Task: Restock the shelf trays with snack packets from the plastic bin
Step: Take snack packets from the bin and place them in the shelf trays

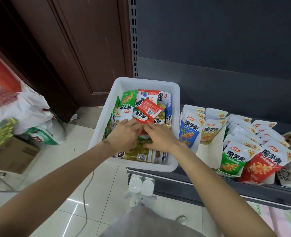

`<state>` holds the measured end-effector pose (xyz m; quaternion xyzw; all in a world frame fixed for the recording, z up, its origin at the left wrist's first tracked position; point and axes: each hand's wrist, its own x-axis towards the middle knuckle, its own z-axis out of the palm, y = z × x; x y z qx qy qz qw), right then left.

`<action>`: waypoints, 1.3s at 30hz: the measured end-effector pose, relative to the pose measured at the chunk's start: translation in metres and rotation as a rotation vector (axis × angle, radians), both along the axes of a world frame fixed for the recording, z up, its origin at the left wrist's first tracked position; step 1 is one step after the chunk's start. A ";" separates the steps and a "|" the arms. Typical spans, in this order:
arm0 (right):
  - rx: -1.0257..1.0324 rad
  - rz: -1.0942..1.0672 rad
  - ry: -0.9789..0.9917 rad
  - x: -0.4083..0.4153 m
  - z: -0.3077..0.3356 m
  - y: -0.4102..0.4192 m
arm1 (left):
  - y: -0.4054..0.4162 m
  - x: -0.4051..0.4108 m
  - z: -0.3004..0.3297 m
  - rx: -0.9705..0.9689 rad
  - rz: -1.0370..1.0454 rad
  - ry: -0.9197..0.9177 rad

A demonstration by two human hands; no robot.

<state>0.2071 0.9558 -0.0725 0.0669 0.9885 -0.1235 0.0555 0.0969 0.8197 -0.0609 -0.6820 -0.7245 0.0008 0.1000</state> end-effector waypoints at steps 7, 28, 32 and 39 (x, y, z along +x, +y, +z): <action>-0.836 -0.542 0.408 0.041 0.051 0.006 | 0.000 0.008 0.049 0.436 0.412 -1.125; -0.024 -0.522 0.857 0.148 0.047 -0.001 | 0.067 0.122 0.077 0.440 0.290 -1.823; -0.363 -0.884 0.912 0.189 0.070 0.019 | 0.090 0.137 0.083 0.137 0.073 -1.661; -0.288 -0.975 0.907 0.245 0.063 0.055 | 0.150 0.182 0.060 0.121 -0.046 -1.368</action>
